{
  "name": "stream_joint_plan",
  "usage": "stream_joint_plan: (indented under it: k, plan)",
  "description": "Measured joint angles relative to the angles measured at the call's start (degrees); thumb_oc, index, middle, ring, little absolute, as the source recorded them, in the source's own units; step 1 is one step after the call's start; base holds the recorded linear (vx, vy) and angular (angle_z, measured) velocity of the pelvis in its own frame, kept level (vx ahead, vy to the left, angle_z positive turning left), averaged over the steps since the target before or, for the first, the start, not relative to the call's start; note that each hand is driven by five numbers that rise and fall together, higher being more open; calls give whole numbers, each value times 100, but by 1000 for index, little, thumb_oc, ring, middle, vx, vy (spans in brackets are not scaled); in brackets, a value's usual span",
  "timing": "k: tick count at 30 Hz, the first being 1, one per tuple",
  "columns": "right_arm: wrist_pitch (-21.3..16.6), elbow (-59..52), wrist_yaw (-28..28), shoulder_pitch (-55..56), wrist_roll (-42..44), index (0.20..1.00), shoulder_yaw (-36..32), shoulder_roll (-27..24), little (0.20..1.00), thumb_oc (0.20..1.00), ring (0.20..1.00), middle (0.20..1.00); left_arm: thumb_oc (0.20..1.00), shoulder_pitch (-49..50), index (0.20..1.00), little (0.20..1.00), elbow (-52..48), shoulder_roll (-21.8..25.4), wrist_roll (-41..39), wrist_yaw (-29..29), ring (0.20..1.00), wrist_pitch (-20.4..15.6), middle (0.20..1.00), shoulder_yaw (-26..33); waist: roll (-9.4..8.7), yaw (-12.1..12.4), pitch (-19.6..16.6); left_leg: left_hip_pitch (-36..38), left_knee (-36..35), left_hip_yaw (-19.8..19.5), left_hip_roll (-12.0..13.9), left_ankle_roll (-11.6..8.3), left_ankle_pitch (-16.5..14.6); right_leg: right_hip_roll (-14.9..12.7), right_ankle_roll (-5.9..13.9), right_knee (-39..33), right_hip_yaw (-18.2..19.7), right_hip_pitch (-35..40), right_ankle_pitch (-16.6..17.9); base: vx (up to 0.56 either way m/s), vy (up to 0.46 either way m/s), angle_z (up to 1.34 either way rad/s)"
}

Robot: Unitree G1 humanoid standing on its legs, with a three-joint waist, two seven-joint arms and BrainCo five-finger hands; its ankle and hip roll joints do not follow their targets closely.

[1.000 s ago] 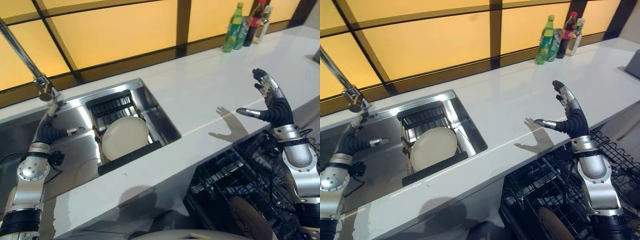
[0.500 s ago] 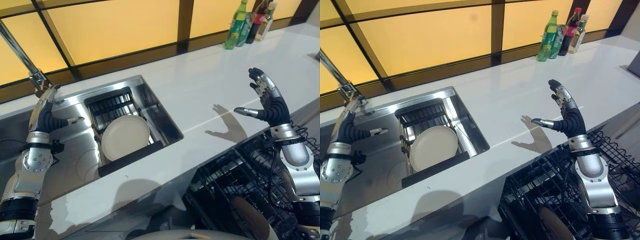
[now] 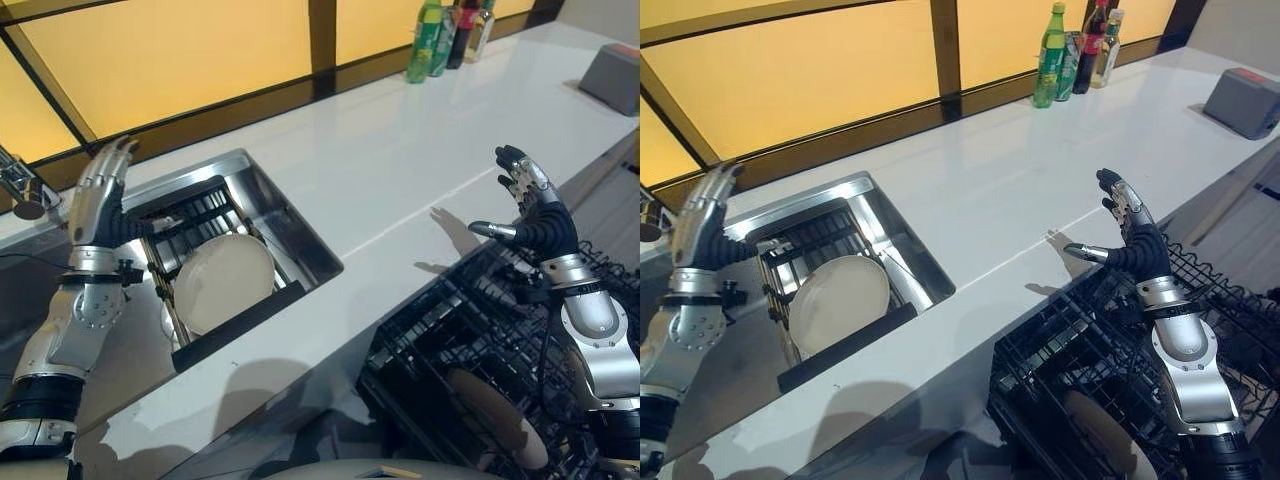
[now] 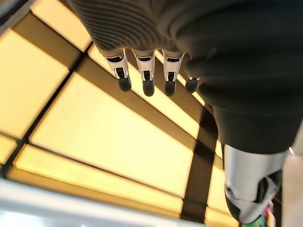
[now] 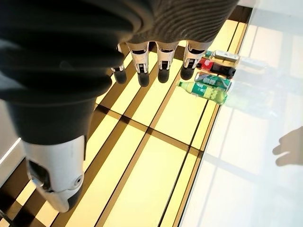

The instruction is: Pick up plates and place into dishwasher.

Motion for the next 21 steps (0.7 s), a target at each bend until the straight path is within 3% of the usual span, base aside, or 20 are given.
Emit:
stream_joint_plan:
  k: [7, 12, 21]
  plan:
    - [-1, 13, -29, -32, 41, 1000, 122, -127, 1000, 1000, 1000, 1000, 1000, -208, 1000, 1000, 485, 13, -57, -679, 1000, 15, 1000, -785, -93, -19, 287, -413, 410, 46, -184, 52, -37, -105, 38, 250, 167, -426, 66, -50, 29, -7]
    - [-1, 49, -144, -140, 39, 1000, 377, -197, 1000, 1000, 1000, 1000, 1000, -256, 1000, 1000, 1264, 17, -208, -1280, 1000, 374, 1000, -1214, -142, -32, 404, -581, 565, 161, -248, 82, -66, -144, 40, 288, 271, -576, 98, 3, 38, -7]
    - [10, 58, -248, -262, 38, 1000, 611, -316, 1000, 1000, 1000, 1000, 1000, -568, 1000, 1000, 1620, 42, -270, -1384, 1000, 680, 1000, -1326, -216, -37, 470, -781, 941, 167, -336, 132, -178, -233, 83, 304, 308, -597, 150, 10, 37, 2]
